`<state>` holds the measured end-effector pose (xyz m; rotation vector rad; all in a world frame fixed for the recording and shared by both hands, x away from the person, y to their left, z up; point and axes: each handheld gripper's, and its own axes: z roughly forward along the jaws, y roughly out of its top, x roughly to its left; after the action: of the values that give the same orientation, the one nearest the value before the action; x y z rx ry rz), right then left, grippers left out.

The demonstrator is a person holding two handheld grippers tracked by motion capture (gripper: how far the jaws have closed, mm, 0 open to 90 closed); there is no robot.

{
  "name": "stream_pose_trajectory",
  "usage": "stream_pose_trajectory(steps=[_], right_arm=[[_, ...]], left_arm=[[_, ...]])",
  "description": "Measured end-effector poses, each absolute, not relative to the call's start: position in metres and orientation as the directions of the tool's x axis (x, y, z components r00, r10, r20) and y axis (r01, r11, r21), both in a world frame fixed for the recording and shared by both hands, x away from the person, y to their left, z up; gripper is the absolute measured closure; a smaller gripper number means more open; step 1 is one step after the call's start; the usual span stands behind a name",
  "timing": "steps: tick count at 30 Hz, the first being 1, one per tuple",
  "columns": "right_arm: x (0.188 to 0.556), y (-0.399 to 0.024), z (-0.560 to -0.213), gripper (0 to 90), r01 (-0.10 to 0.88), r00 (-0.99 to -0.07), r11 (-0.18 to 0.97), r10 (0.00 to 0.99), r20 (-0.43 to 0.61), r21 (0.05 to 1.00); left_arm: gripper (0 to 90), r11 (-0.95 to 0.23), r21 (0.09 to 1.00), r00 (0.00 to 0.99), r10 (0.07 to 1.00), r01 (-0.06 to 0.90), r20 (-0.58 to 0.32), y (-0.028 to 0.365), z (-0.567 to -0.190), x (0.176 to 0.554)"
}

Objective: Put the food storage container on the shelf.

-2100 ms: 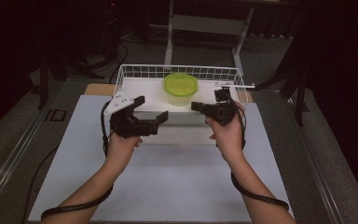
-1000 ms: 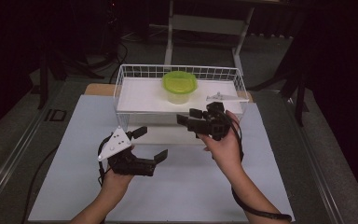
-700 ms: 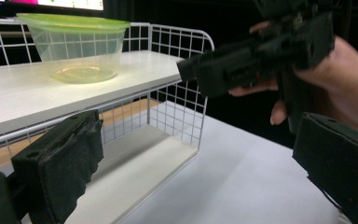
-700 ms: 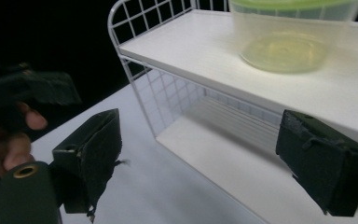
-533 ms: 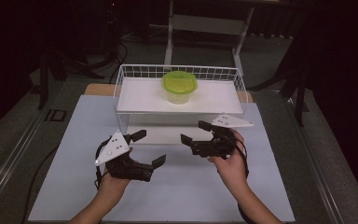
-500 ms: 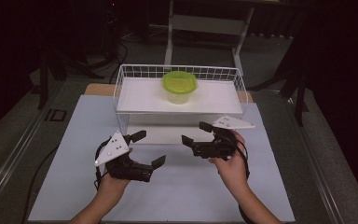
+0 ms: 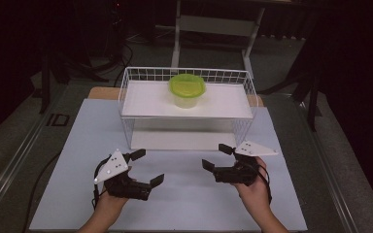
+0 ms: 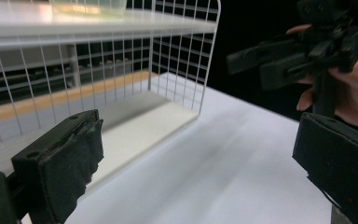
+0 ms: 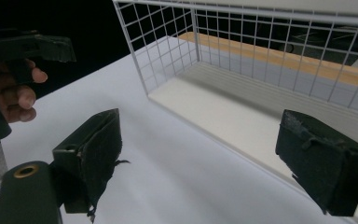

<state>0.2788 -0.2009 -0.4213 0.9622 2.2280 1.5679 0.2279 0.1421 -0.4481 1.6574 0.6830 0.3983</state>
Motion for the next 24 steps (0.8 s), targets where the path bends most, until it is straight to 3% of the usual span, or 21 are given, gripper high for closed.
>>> stream_pose_trajectory(steps=[9, 24], right_arm=[[0.265, -0.215, -0.44, 14.4, 0.389, -0.752, 0.21, 0.634, 0.178, 0.897], [0.247, -0.235, -0.478, 14.4, 0.461, -0.726, 0.228, 0.653, 0.217, 0.858]], left_arm=[[2.2, -0.126, 0.95, 0.767, 0.624, 0.287, -0.149, 0.144, -0.478, 0.219], [2.2, -0.173, 0.931, 0.778, 0.609, 0.322, -0.156, 0.149, -0.488, 0.21]])
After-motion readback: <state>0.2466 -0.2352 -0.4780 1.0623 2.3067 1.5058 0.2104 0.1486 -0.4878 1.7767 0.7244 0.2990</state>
